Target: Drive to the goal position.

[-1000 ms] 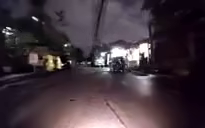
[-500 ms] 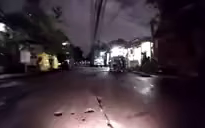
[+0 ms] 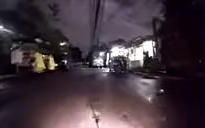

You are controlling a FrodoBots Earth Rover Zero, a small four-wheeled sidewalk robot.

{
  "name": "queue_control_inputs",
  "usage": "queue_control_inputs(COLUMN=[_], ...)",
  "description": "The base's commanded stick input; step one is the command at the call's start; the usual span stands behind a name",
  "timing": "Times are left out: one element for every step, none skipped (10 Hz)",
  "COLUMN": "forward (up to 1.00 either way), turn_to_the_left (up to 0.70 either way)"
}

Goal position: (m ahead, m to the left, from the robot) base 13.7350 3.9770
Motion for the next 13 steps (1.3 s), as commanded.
queue_control_inputs(forward=[1.0, 1.0, 1.0, 1.0, 1.0, 1.0, 1.0, 1.0, 1.0, 1.0, 1.0, 1.0, 1.0], turn_to_the_left=[0.0, 0.0, 0.0, 0.0, 0.0, 0.0, 0.0, 0.1, 0.27, 0.27, 0.0, 0.0, 0.0])
